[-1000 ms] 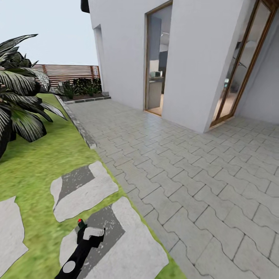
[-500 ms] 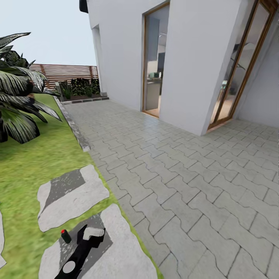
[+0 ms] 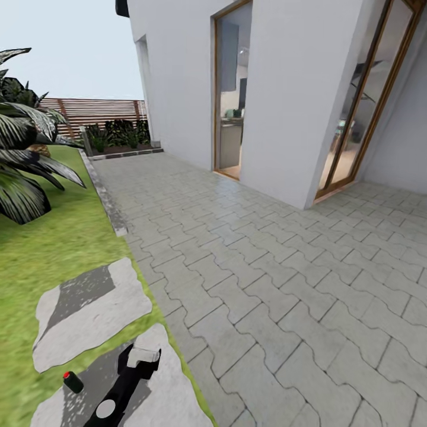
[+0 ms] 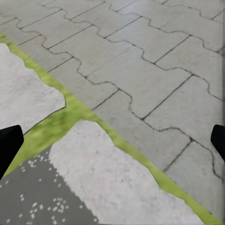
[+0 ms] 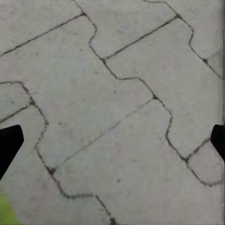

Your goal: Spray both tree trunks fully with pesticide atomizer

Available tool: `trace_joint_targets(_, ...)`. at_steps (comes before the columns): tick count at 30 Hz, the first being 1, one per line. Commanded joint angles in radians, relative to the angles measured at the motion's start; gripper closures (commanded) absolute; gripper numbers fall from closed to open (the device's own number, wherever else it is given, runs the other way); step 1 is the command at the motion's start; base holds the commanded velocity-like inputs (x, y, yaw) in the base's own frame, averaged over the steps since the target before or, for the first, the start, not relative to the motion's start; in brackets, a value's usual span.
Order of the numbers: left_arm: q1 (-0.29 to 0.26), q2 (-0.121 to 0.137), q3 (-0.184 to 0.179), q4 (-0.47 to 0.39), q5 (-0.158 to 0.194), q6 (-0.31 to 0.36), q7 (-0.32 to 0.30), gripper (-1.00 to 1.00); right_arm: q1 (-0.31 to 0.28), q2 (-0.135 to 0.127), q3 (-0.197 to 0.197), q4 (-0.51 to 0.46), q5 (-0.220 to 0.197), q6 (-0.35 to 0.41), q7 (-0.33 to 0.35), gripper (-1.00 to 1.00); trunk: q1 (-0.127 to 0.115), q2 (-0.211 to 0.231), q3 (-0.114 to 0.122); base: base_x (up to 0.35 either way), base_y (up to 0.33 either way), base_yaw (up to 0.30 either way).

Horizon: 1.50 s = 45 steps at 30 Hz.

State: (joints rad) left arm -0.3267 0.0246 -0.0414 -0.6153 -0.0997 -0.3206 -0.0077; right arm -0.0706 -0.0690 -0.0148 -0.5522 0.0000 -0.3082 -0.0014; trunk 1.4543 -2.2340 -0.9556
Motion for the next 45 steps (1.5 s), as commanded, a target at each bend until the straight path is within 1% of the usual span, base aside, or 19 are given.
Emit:
trace_joint_targets(1,0.000,0.000,0.000,0.000,0.000,0.000,0.000,-1.00,0.000,0.000,0.000,0.000,0.000,0.000,0.000,-1.00,0.000,0.000,0.000,0.208,-0.242,0.000)
trace_joint_targets(12,0.000,0.001,0.000,0.000,0.000,0.000,0.000,-1.00,0.000,0.000,0.001,0.001,0.000,0.000,-0.002,-1.00,0.000,0.000,0.000,0.208,-0.242,0.000)
trace_joint_targets(17,0.000,0.001,0.000,0.000,0.000,0.000,0.000,-1.00,0.000,0.000,0.002,0.002,0.000,0.000,-0.002,-1.00,0.000,0.000,0.000,0.208,-0.242,0.098)
trace_joint_targets(45,0.000,0.000,0.000,0.012,0.000,-0.001,0.000,-1.00,0.000,0.000,0.003,0.002,0.001,0.000,-0.002,-1.00,0.000,0.000,0.000,0.208,-0.242,0.271)
